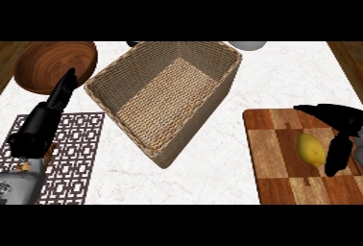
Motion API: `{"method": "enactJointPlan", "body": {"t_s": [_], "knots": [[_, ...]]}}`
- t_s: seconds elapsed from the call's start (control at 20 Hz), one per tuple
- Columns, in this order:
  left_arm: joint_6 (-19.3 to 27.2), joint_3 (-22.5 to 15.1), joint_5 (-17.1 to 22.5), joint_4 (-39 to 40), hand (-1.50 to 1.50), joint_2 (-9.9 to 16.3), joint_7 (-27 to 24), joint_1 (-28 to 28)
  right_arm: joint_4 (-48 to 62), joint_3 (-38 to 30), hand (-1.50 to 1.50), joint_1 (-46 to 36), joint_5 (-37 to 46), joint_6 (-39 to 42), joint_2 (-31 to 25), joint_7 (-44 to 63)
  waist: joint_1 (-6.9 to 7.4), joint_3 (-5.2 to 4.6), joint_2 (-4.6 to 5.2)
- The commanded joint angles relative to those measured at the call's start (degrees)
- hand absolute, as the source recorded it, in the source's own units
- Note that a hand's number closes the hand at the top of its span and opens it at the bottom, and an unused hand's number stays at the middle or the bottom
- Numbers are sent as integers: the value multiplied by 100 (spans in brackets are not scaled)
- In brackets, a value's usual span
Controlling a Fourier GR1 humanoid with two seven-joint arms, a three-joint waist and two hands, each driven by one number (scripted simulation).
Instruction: Pick the lemon from the cutting board and place it in the basket
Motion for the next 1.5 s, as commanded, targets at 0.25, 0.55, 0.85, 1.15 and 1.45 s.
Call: {"method": "enactJointPlan", "body": {"t_s": [0.25, 0.55, 0.85, 1.15, 1.45], "knots": [[-213, 282, -151, -115, 0, -139, 304, -90, -508, -421, -150, 474, 651, 4, 301, -262, -30, -2, -9], [-335, 360, -266, 23, 0, -322, 35, -58, 735, -444, -150, 283, 1422, -543, 745, -1048, 10, 0, 3], [-669, 874, -145, 544, 0, -133, -326, -242, 148, -679, -150, 610, 1631, -211, 814, -926, -15, -3, 0], [-727, 826, -326, 104, 0, -249, -34, -203, 218, -924, -150, 821, 1876, -166, 906, -1140, -21, -2, -4], [-714, 806, -465, -45, 0, -497, -209, 160, 1091, -923, -150, 564, 2477, -684, 1214, -1548, 4, -1, 1]]}}
